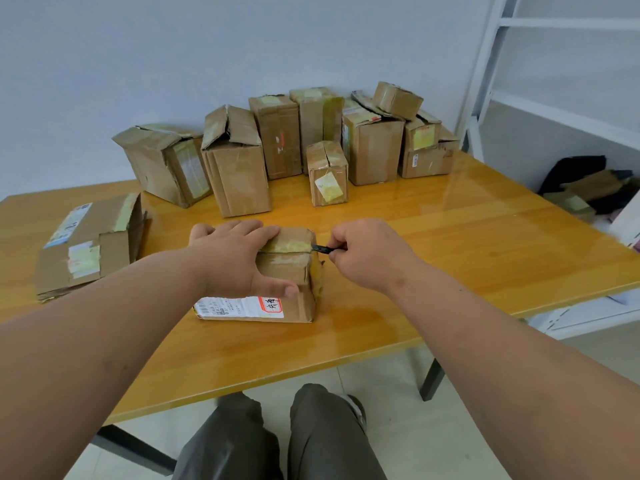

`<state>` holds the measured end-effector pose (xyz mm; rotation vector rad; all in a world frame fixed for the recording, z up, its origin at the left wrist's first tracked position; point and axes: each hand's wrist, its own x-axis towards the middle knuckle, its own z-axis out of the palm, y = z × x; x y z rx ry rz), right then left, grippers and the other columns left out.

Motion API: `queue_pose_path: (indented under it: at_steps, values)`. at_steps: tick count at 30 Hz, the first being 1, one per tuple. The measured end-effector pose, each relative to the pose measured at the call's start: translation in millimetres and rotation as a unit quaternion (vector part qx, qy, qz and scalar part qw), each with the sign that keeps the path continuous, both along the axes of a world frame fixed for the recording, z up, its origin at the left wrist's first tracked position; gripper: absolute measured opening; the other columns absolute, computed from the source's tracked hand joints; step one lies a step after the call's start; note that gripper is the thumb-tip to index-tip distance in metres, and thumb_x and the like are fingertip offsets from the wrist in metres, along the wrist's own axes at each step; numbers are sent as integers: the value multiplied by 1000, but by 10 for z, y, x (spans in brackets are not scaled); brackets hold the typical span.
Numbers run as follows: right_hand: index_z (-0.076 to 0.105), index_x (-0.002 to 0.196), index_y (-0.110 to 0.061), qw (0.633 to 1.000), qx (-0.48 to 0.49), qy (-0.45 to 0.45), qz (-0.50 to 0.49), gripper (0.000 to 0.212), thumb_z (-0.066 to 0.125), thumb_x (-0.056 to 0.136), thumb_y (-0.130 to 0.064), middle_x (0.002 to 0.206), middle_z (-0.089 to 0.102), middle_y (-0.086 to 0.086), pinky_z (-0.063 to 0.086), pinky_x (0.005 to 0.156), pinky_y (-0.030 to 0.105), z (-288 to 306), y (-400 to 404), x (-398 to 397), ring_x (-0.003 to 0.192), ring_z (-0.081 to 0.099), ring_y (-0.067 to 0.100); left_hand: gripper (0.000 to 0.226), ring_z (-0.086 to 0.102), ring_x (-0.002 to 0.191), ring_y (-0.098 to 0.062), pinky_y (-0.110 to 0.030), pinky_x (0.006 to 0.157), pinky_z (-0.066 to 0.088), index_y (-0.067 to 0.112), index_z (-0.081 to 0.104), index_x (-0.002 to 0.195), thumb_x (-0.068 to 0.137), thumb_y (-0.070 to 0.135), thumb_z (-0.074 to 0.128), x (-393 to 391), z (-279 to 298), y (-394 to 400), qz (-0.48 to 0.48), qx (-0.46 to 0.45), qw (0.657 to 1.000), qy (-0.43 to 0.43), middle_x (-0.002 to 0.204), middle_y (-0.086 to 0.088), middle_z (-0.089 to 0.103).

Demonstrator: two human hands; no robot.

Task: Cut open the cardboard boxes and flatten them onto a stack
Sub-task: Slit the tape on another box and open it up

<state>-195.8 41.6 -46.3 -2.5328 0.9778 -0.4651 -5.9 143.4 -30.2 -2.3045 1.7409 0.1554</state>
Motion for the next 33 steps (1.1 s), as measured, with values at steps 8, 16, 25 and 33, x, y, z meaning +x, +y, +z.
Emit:
queue_pose_path:
  at_steps: [8, 16, 25, 33]
  values:
    - [70, 87, -14, 1000, 9, 9, 16, 13, 57, 87, -12, 81, 67, 4, 54, 68, 39, -4, 99, -72, 79, 58, 24, 143, 9, 149, -20, -48, 114, 9, 39, -1, 154, 29, 108, 12, -10, 43, -16, 2, 21, 1000, 5, 163, 12, 7]
    - [70, 83, -14, 995, 89, 21, 48, 11, 60, 85, -8, 75, 60, -5, 51, 67, 32, 85, 193, -75, 73, 54, 14, 133, 8, 149, -17, -48, 115, 8, 39, 0, 155, 40, 103, 21, -11, 20, 7, 9, 2, 1000, 15, 162, 13, 6]
    - [66, 77, -16, 990, 140, -3, -24, 11, 63, 85, -10, 81, 69, 5, 53, 68, 37, 150, 65, -159, 69, 56, 19, 133, 4, 150, -23, -58, 116, 8, 41, -4, 154, 40, 104, 23, 21, 11, 22, 16, 8, 999, 34, 162, 12, 3]
    - [60, 79, -27, 996, 71, 33, -34, 17, 58, 88, -14, 82, 62, -4, 49, 63, 30, 43, 108, -8, 78, 58, 19, 141, -1, 150, -25, -66, 114, 11, 41, -6, 154, 33, 107, 22, 41, -2, 6, 22, 16, 997, 68, 162, 13, -2]
